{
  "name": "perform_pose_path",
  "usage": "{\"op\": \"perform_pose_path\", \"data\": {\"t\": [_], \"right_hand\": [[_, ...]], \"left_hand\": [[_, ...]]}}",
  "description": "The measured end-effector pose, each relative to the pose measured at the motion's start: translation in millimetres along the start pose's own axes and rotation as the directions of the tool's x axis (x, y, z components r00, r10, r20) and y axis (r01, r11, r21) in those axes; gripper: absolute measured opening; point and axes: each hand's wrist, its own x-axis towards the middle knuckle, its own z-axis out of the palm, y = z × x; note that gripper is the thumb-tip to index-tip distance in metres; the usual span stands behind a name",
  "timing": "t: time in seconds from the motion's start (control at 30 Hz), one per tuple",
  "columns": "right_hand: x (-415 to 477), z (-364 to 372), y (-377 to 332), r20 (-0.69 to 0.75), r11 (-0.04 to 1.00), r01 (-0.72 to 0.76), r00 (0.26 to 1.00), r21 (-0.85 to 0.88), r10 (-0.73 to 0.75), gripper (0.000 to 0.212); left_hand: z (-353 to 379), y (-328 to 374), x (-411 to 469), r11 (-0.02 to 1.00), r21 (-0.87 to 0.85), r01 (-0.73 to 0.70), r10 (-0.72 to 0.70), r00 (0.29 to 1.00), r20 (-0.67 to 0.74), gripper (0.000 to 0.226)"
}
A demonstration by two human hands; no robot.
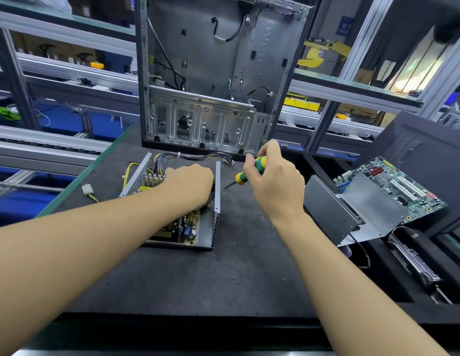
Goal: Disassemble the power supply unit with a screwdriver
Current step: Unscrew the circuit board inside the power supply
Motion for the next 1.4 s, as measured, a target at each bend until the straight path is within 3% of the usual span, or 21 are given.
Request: {"op": "perform_pose_path", "data": {"t": [0.27, 0.37, 0.57, 0.77, 0.97, 1.13, 1.27, 1.4], "right_hand": [[-1, 0, -2, -0.001, 1.000, -0.010, 1.000, 0.009, 0.010, 0.026], [-2, -1, -2, 0.004, 1.000, -0.015, 1.000, 0.009, 0.015, 0.026], [-3, -2, -1, 0.009, 1.000, -0.015, 1.000, 0.011, 0.015, 0.026], [-2, -1, -1, -0.001, 1.000, -0.017, 1.000, 0.015, 0.017, 0.027], [-5, -4, 1, -0.006, 1.000, -0.023, 1.000, 0.019, 0.023, 0.025], [-5, -13, 11, 0.080, 0.980, -0.107, 0.992, 0.170, 0.095, 0.029], [-2, -25, 18, 0.173, 0.940, -0.237, 0.965, 0.247, 0.198, 0.033], [4, -48, 27, 0.227, 0.922, -0.326, 0.933, 0.207, 0.279, 0.032]], "left_hand": [[4, -4, -1, 0.998, -0.042, -0.041, 0.036, 0.995, -0.096, 0.029], [1, -3, -1, 0.997, -0.055, -0.050, 0.046, 0.997, -0.058, 0.022], [-3, -3, -3, 0.997, -0.064, -0.041, 0.040, 0.999, -0.026, 0.034], [-6, -2, -5, 0.997, -0.061, -0.040, 0.040, 0.999, 0.002, 0.026], [-15, -5, -11, 0.977, -0.212, -0.037, 0.033, 0.999, -0.022, 0.030], [-37, -19, -18, 0.944, -0.318, -0.086, 0.053, 0.993, -0.110, 0.023], [-57, -9, -32, 0.892, -0.404, -0.202, 0.083, 0.952, -0.295, 0.024], [-57, 42, -51, 0.847, -0.445, -0.291, 0.214, 0.953, -0.215, 0.037]]}}
